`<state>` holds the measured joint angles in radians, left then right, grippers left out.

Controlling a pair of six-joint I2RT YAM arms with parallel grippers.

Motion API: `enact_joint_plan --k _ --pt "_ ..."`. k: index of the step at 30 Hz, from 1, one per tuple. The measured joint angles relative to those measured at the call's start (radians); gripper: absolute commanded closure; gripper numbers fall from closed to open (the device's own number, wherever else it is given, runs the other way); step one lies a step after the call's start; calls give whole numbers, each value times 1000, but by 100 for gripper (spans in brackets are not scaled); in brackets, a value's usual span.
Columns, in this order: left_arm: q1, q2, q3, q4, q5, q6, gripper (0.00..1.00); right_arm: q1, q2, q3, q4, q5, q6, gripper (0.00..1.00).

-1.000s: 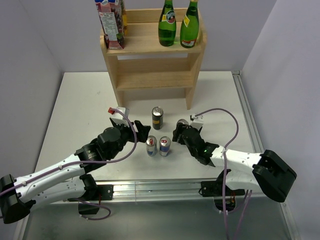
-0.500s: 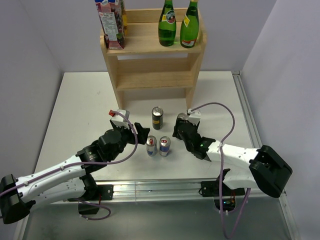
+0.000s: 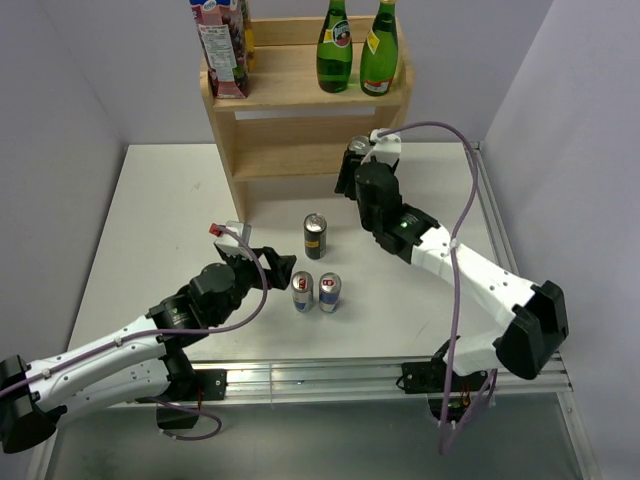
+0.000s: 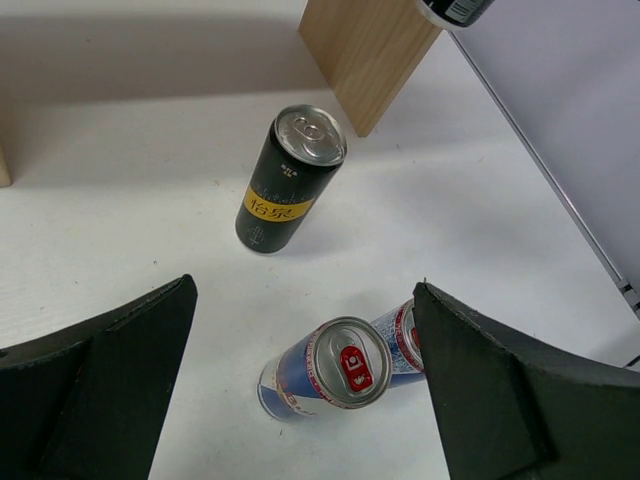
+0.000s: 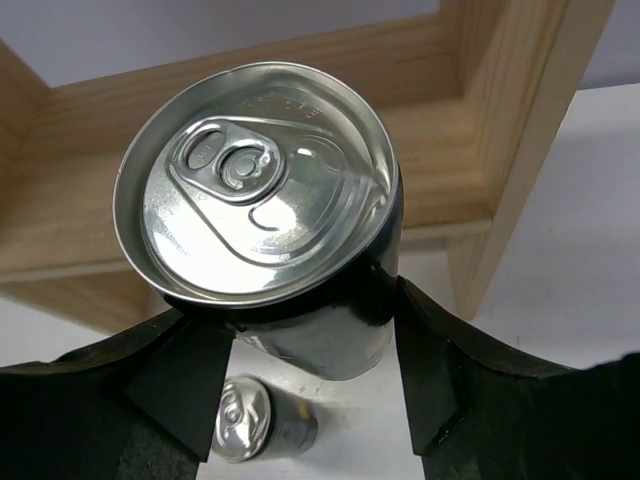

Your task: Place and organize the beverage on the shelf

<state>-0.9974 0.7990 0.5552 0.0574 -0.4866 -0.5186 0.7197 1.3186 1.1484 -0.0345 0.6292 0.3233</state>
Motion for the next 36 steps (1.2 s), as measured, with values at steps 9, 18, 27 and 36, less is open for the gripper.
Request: enact_joint_plan --k 9,18,27,36 --pt "0 -33 -6 -15 -9 1 5 -100 193 136 -66 -51 -65 100" --pt "-1 -68 -9 -40 -28 2 5 -151 226 216 -92 -75 -75 100" --pt "-1 -37 -12 -39 -34 5 5 -153 177 216 -77 -81 -79 100" --pt "-1 -20 -12 -35 -34 6 5 -153 136 119 71 -80 -98 100"
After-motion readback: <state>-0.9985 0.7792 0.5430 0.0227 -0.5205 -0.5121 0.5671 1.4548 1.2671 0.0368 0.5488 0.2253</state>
